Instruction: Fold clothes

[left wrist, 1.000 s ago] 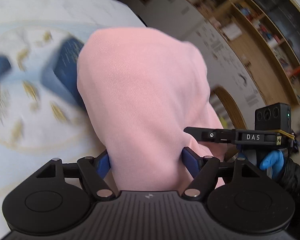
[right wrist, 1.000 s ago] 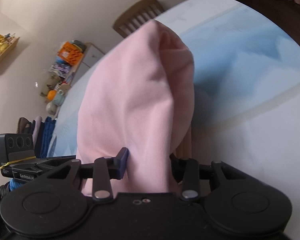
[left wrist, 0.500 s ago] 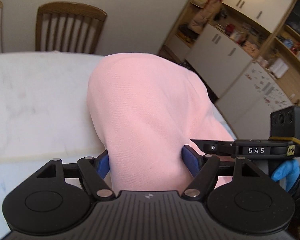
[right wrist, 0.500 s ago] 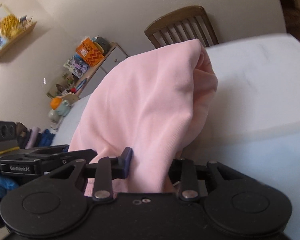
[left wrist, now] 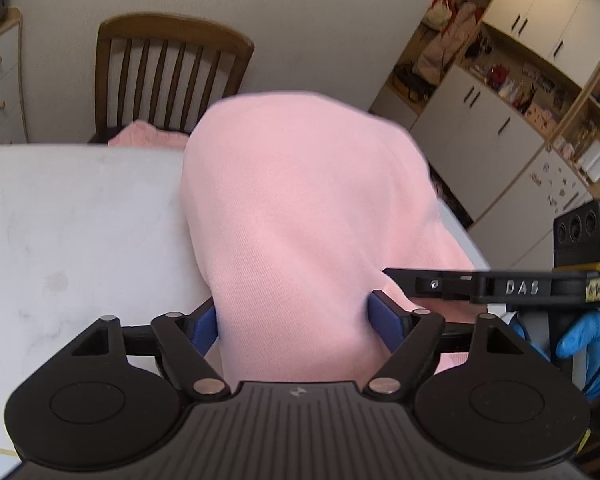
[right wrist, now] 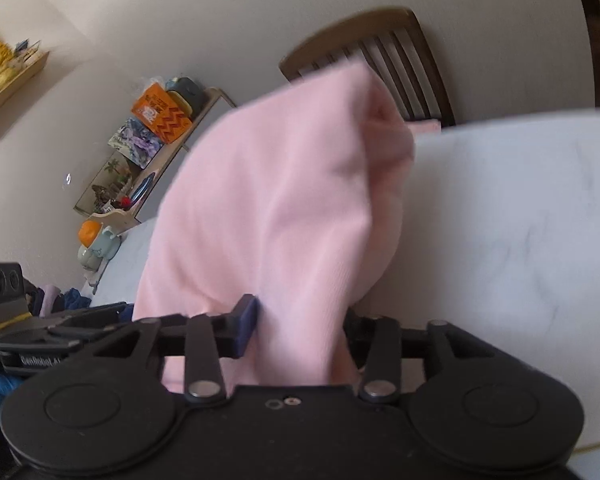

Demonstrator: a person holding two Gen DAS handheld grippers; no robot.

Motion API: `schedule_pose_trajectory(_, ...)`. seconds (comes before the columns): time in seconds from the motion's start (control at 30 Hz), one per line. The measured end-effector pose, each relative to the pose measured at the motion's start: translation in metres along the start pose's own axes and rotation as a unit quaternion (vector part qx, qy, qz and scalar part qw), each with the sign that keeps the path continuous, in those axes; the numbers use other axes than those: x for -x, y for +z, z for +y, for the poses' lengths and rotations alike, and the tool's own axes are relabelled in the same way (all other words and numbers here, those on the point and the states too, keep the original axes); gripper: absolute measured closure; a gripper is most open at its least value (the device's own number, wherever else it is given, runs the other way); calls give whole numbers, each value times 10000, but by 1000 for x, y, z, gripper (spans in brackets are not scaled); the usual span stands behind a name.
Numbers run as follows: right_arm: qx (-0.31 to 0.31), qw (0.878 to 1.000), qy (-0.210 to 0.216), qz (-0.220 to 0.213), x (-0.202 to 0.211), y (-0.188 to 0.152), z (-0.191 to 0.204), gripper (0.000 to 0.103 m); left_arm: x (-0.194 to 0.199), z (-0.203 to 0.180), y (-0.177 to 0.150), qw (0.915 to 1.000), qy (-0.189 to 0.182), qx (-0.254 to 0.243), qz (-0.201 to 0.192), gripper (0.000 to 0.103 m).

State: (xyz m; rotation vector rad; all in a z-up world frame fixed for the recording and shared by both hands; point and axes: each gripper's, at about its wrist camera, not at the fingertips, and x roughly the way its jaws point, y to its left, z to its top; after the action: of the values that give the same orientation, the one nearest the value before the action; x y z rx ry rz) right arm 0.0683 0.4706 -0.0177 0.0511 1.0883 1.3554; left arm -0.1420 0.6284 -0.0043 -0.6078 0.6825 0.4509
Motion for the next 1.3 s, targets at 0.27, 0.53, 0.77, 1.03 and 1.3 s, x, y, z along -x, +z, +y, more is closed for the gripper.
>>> schedule_pose_trajectory(0.27,596,9979,-268,2,15,-2,15,0,5,10,-13,9999,-23,-68,-81,18)
schedule_pose_trajectory(0.53,1996,9745,-747,-699,81,17,49,0,36,-14,-21,9942,70,-1027,-316,19)
schedule_pose_trajectory(0.77,3470,9302,-1025,-613,48,22,112,0,42,-45,-23,9839,-53,-1761,-292,36)
schedule_pose_trajectory(1.03,3506,9228,-1595,98,-17,46,106,0,34,-56,-37,9799,32,-1992,-93,40)
schedule_pose_trajectory(1.3,2704,9516,-1425,318,-24,44,68,0,29,-62,-47,9776,96,-2102,35,40)
